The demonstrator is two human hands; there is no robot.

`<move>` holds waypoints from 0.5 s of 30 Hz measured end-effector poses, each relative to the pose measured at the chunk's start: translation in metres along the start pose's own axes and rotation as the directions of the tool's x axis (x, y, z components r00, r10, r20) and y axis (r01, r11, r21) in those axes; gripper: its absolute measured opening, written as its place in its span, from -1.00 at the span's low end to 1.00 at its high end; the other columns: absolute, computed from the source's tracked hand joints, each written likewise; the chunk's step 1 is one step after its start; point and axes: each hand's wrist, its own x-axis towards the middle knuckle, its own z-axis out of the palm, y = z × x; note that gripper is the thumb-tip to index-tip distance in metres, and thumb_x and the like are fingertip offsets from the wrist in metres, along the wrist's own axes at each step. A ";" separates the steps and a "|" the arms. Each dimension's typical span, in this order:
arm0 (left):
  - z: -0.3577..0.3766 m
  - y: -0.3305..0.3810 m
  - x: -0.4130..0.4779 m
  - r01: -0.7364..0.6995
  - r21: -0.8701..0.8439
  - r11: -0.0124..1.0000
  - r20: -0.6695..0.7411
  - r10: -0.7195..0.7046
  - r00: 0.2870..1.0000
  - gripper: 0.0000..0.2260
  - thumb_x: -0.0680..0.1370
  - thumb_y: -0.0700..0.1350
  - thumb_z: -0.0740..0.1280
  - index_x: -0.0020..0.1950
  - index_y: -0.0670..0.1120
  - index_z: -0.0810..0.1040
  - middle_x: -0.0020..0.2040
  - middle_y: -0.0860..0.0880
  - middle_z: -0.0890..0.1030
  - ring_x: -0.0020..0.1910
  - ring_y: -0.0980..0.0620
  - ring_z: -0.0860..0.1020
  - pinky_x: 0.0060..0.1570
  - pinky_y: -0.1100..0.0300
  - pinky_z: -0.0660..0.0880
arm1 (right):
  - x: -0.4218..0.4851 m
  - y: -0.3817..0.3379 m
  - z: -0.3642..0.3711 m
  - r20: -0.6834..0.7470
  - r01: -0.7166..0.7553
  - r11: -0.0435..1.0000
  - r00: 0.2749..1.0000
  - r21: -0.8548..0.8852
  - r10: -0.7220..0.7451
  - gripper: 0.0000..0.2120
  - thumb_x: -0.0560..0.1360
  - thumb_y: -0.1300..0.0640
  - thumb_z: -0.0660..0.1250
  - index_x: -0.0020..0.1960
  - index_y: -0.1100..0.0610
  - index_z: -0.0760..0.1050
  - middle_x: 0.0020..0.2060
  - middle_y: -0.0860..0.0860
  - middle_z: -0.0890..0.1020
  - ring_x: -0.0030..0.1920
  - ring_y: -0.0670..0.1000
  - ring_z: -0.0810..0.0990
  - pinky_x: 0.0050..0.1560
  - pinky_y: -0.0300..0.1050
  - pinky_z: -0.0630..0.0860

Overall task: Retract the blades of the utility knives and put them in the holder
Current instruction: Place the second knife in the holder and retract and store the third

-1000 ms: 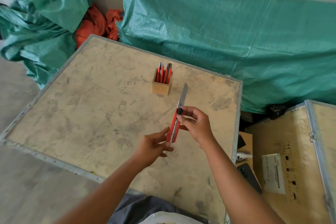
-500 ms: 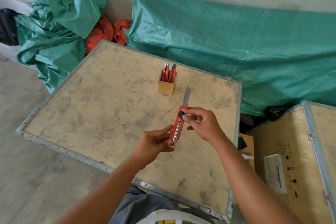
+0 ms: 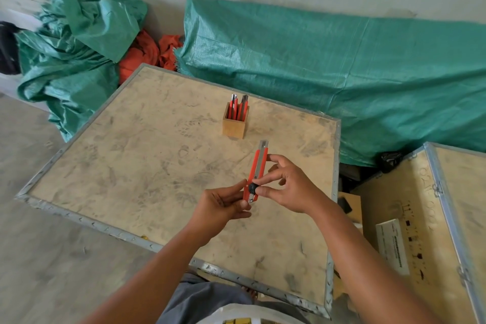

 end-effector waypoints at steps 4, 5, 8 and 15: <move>0.003 0.005 -0.001 -0.017 0.007 1.000 0.022 0.016 1.000 -0.61 0.50 -0.37 0.38 0.32 -0.17 0.53 0.09 -0.21 0.70 -0.10 -0.01 0.66 0.03 -0.04 0.64 | -0.002 -0.001 0.002 -0.007 0.012 1.000 1.000 0.000 -0.012 -0.73 0.48 0.04 0.52 0.14 -0.21 0.68 0.47 -0.15 0.38 0.40 -0.16 0.42 0.10 -0.23 0.44; 0.003 0.006 -0.001 -0.020 0.011 1.000 0.024 0.020 1.000 -0.61 0.50 -0.38 0.38 0.32 -0.17 0.53 0.08 -0.21 0.70 -0.10 0.00 0.66 0.03 -0.04 0.64 | -0.003 -0.002 0.003 -0.030 0.007 1.000 1.000 0.006 -0.007 -0.76 0.46 0.03 0.53 0.10 -0.19 0.69 0.46 -0.14 0.39 0.41 -0.14 0.41 0.12 -0.20 0.45; 0.003 0.005 -0.002 -0.020 0.009 1.000 0.008 0.020 1.000 -0.60 0.49 -0.40 0.38 0.31 -0.17 0.54 0.09 -0.22 0.70 -0.09 0.03 0.68 0.00 -0.01 0.65 | -0.002 -0.003 0.007 -0.104 -0.003 1.000 0.995 -0.004 0.003 -0.80 0.37 -0.03 0.60 -0.02 -0.11 0.71 0.43 -0.13 0.43 0.38 -0.14 0.43 0.16 -0.16 0.44; 0.001 0.008 0.005 -0.028 -0.003 1.000 0.002 0.028 1.000 -0.60 0.49 -0.38 0.39 0.30 -0.16 0.55 0.08 -0.20 0.70 -0.06 -0.02 0.68 0.01 -0.02 0.65 | 0.001 -0.004 0.008 -0.095 0.023 1.000 0.995 0.013 -0.022 -0.77 0.43 -0.03 0.55 0.07 -0.19 0.69 0.45 -0.15 0.42 0.36 -0.20 0.44 0.05 -0.26 0.45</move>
